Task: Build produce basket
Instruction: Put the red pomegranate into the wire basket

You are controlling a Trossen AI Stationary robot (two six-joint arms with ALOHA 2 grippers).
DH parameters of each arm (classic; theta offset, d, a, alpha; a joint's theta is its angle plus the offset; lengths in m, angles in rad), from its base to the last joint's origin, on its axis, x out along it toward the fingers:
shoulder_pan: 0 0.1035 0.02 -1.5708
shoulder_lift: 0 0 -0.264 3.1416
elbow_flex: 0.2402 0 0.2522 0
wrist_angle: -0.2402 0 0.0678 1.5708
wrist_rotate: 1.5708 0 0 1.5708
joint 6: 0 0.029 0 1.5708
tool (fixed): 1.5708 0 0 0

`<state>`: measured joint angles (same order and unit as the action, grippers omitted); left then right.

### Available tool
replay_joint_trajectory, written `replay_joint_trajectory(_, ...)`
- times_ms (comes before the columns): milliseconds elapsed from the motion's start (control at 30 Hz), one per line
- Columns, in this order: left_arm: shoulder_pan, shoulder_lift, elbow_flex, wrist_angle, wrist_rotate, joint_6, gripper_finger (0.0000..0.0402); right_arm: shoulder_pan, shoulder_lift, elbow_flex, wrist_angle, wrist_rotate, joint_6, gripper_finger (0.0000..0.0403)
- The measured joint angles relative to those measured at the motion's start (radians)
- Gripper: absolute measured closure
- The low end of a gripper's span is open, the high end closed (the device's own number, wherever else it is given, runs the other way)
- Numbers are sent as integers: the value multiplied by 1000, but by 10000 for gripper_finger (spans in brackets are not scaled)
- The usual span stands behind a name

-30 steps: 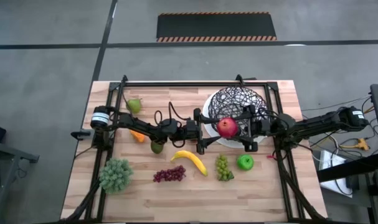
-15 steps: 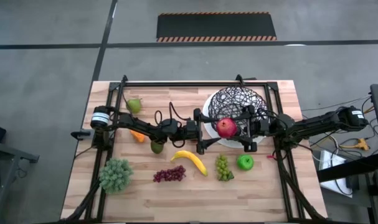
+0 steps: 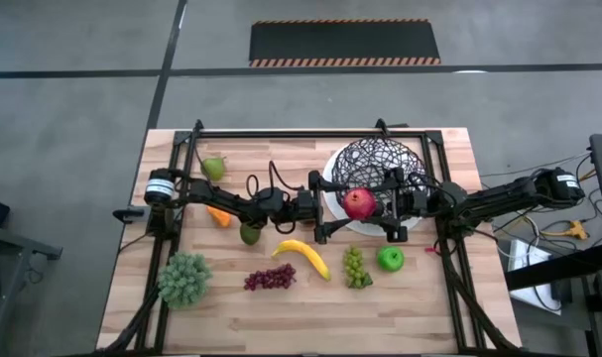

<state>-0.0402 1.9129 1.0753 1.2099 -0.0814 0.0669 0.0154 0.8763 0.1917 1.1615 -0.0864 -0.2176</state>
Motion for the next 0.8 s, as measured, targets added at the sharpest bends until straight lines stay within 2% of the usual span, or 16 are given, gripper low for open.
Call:
replay_joint_trajectory(400,0,0,0,3,0,-1,86,0,36,18,12,0,-9,96)
replay_joint_trajectory(600,0,0,-1,-10,-3,-10,92,0,34,16,5,4,22,89)
replay_joint_trajectory(800,0,0,-2,-25,-5,-4,92,0,33,16,-19,13,76,49)
